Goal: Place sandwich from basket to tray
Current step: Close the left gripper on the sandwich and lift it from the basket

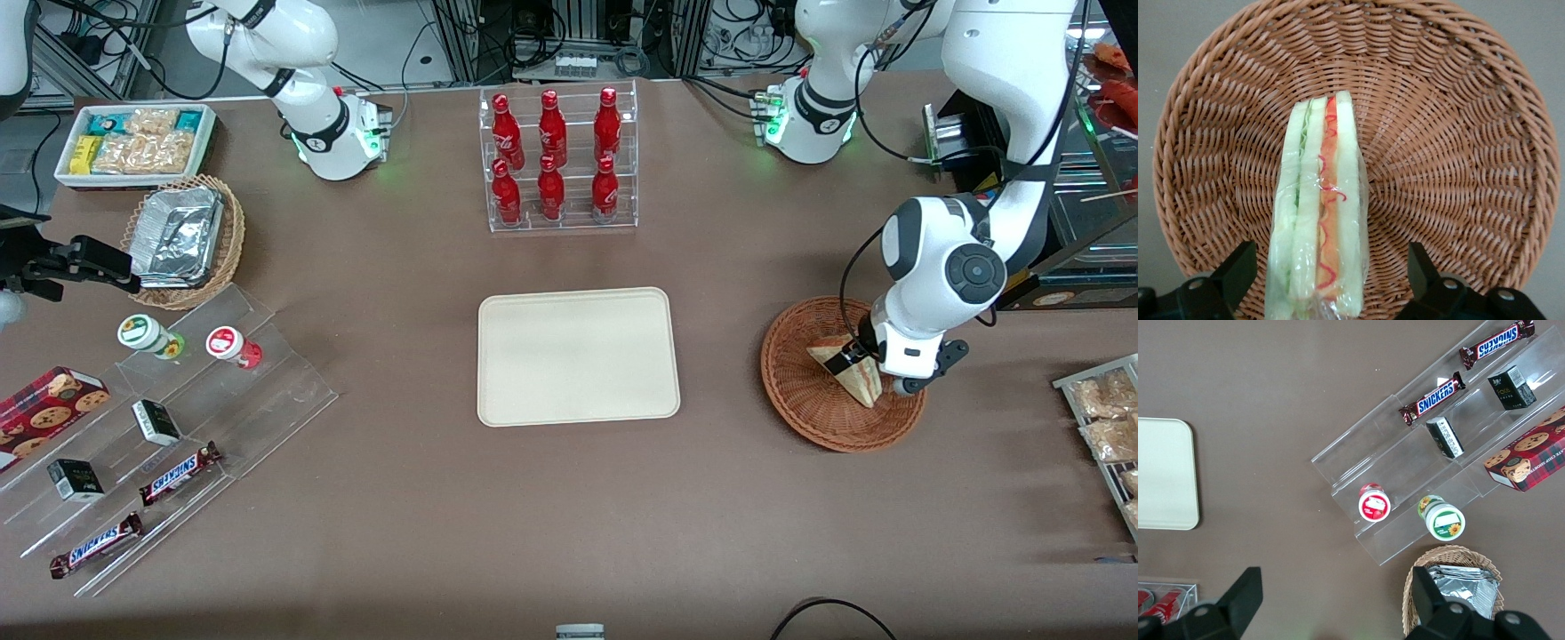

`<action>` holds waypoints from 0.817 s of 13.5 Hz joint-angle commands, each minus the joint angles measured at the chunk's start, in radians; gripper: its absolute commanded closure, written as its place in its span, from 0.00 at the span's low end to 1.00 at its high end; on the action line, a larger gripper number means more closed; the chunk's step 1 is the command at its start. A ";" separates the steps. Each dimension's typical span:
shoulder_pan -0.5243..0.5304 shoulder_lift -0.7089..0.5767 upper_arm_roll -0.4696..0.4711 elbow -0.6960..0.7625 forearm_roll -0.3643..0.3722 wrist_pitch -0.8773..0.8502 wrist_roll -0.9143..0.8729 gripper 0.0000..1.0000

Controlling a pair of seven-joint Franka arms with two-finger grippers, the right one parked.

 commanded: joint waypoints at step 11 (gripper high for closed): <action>0.004 -0.038 0.001 -0.035 0.007 -0.007 -0.011 1.00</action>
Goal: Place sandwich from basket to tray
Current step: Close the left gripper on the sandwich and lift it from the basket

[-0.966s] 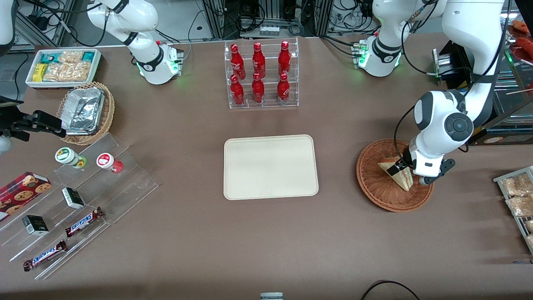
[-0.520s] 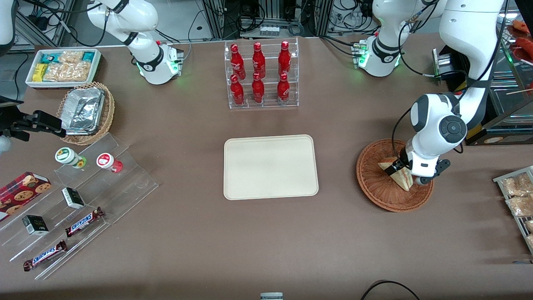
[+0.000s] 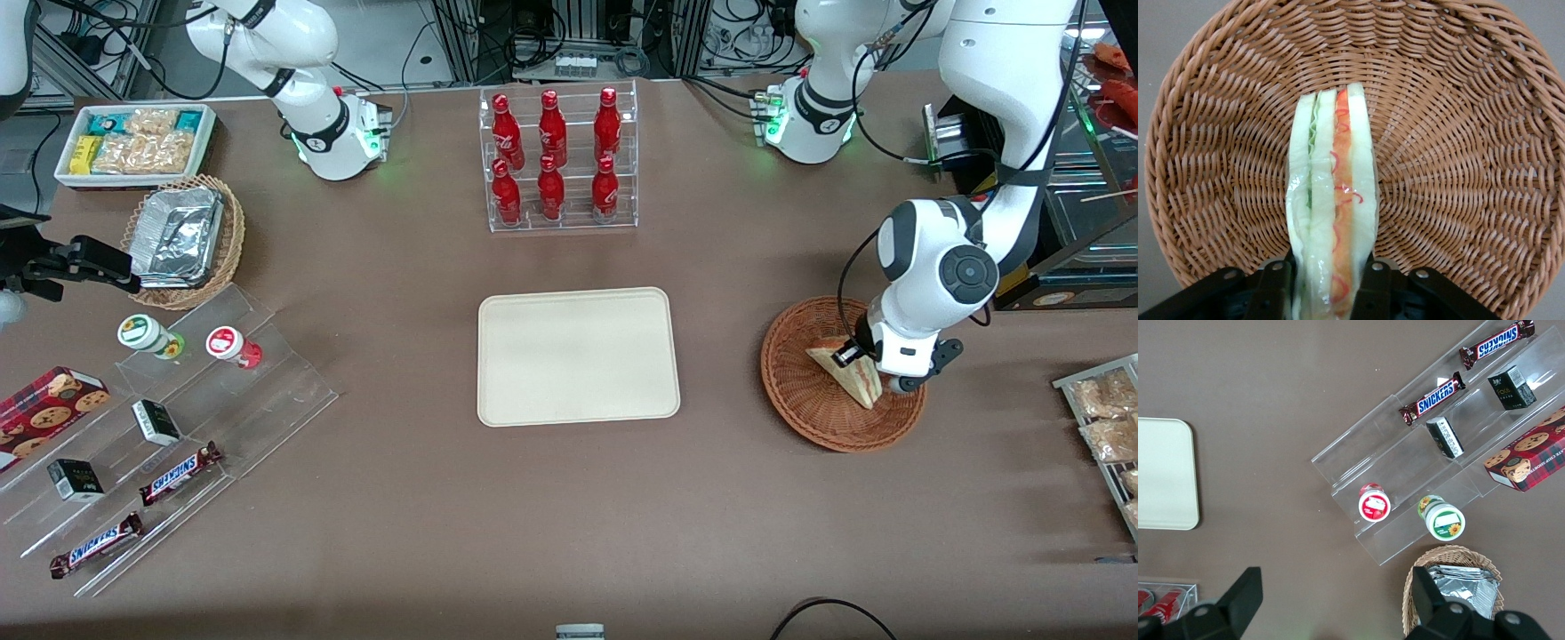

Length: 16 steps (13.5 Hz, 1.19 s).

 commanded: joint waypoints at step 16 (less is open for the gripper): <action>-0.237 -0.017 -0.034 0.356 0.005 -0.445 -0.089 1.00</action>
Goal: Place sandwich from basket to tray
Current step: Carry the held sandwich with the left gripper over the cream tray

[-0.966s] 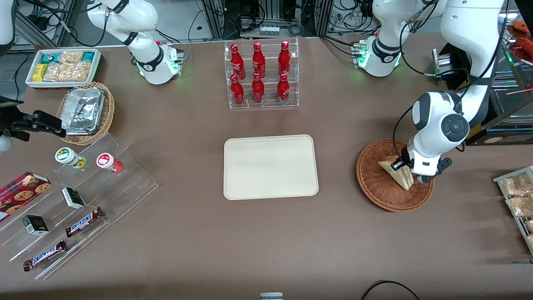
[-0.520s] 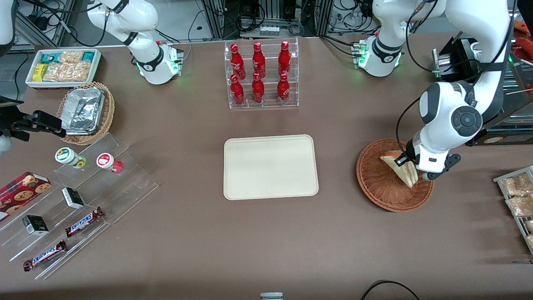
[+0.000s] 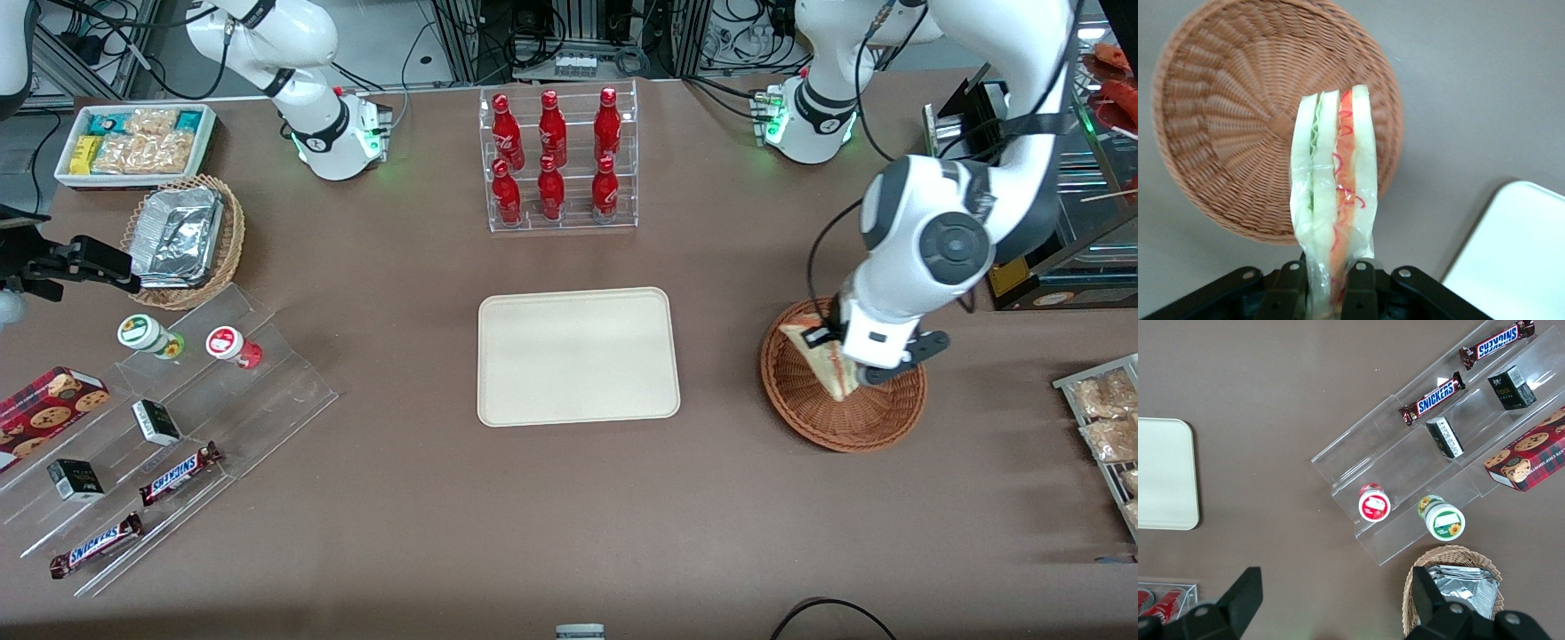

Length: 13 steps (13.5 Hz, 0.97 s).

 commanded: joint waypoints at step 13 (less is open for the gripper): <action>-0.437 0.388 0.006 0.433 -0.010 -0.032 -0.040 1.00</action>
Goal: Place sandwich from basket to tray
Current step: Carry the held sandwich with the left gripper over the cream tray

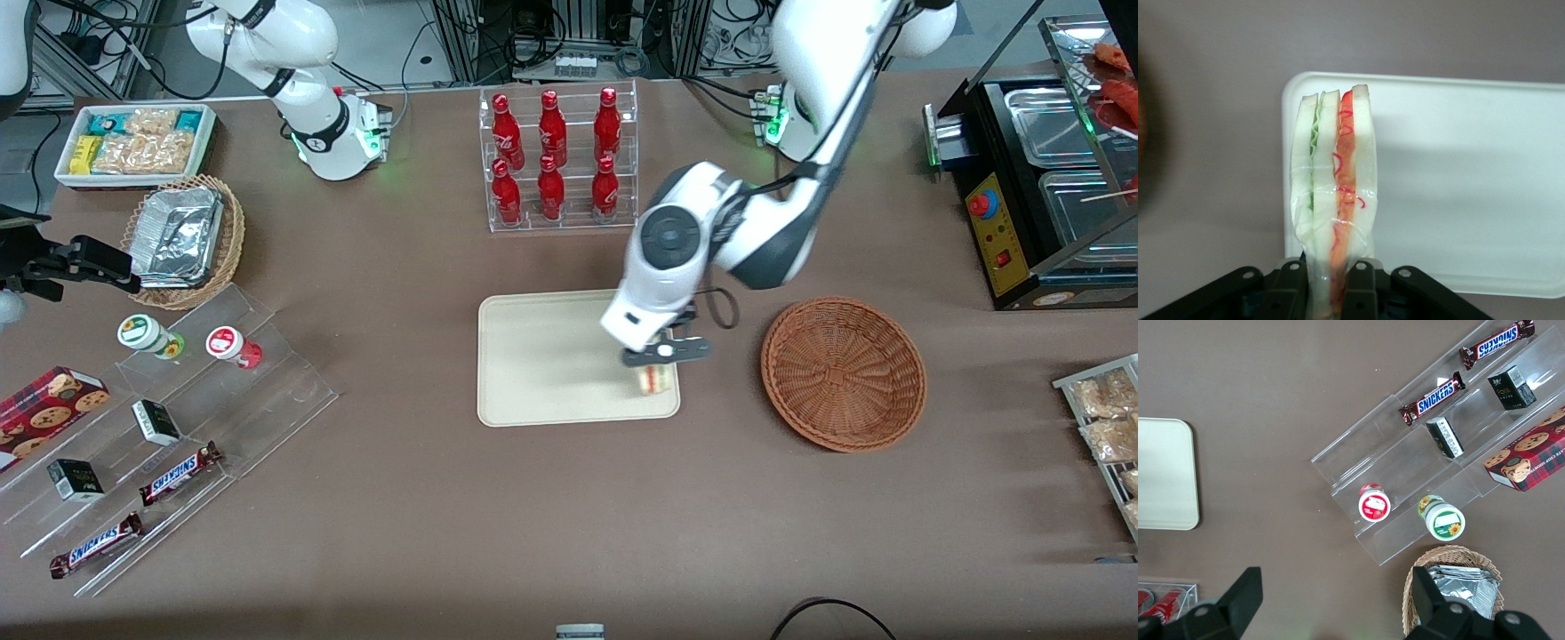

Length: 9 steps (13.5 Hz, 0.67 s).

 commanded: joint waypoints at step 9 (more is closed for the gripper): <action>-0.088 0.226 -0.036 0.223 -0.004 -0.010 0.002 1.00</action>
